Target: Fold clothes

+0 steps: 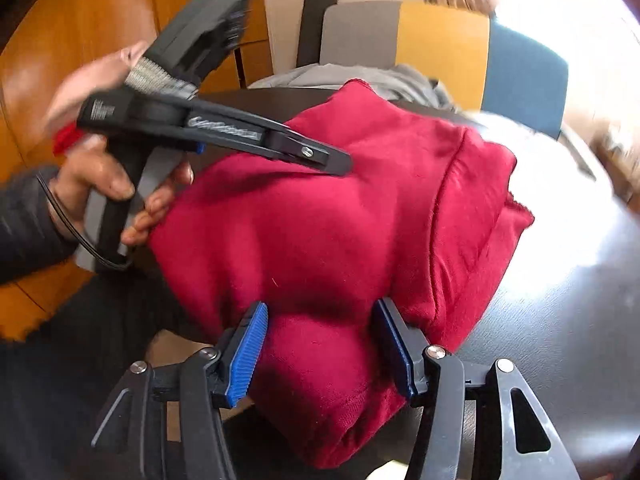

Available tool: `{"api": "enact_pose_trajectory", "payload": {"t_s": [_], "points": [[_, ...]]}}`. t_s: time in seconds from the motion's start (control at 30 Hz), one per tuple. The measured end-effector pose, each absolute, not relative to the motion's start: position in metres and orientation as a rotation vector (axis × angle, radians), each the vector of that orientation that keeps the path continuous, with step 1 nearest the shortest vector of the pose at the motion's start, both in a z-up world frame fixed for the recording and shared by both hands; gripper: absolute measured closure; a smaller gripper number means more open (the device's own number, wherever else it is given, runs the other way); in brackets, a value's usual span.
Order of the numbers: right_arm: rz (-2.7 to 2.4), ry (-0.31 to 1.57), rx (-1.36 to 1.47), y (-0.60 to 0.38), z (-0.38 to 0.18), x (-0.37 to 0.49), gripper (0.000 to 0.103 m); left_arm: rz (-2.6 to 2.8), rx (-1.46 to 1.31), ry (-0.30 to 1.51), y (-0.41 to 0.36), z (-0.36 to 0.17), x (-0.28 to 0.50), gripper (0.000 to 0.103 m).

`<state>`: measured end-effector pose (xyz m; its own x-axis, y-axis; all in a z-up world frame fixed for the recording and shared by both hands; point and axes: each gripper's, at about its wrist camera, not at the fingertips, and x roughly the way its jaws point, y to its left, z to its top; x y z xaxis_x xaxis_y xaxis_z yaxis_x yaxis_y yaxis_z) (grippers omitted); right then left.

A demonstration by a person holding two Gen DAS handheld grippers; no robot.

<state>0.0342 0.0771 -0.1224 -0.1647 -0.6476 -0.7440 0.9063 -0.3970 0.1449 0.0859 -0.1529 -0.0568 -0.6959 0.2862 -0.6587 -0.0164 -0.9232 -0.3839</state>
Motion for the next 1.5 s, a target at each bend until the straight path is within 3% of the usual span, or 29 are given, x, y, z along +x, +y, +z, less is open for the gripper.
{"api": "enact_pose_trajectory", "payload": {"t_s": [0.13, 0.2, 0.23, 0.37, 0.53, 0.57, 0.6, 0.9, 1.23, 1.33, 1.5], "points": [[-1.754, 0.208, 1.005, 0.09, -0.09, 0.008, 0.04, 2.786, -1.002, -0.599, -0.165, -0.045, 0.133, 0.077], [-1.791, 0.207, 0.989, 0.08, -0.069, -0.001, 0.022, 2.79, -0.96, -0.578, -0.162, -0.045, 0.151, 0.077], [-1.798, 0.214, 0.973, 0.065, -0.058, -0.003, 0.018, 2.779, -0.956, -0.545, -0.157, -0.047, 0.156, 0.077], [-1.743, 0.214, 0.919, -0.012, -0.033, -0.018, 0.017, 2.757, -0.959, -0.393, -0.128, -0.056, 0.168, 0.076], [-1.661, 0.36, 1.024, -0.1, -0.07, -0.038, 0.017, 2.738, -1.01, -0.302, -0.112, -0.067, 0.154, 0.074], [-1.687, 0.47, 1.041, -0.118, -0.092, -0.038, 0.015, 2.746, -1.019, -0.271, -0.11, -0.07, 0.152, 0.074], [-1.71, 0.548, 1.049, -0.128, -0.112, -0.04, 0.0, 2.755, -1.028, -0.241, -0.108, -0.073, 0.15, 0.075], [-1.732, 0.492, 1.085, -0.143, -0.138, -0.06, 0.0, 2.795, -1.01, -0.317, -0.122, -0.08, 0.133, 0.074], [-1.821, 0.465, 0.957, -0.133, -0.092, -0.053, 0.0, 2.85, -1.04, -0.609, -0.158, -0.059, 0.17, 0.071], [-1.835, 0.395, 0.881, -0.107, -0.059, -0.044, 0.0, 2.812, -1.027, -0.804, -0.183, -0.056, 0.167, 0.063], [-1.796, 0.154, 0.939, -0.025, -0.036, -0.067, 0.0, 2.597, -1.029, -1.138, -0.232, -0.068, 0.134, 0.06]]}}
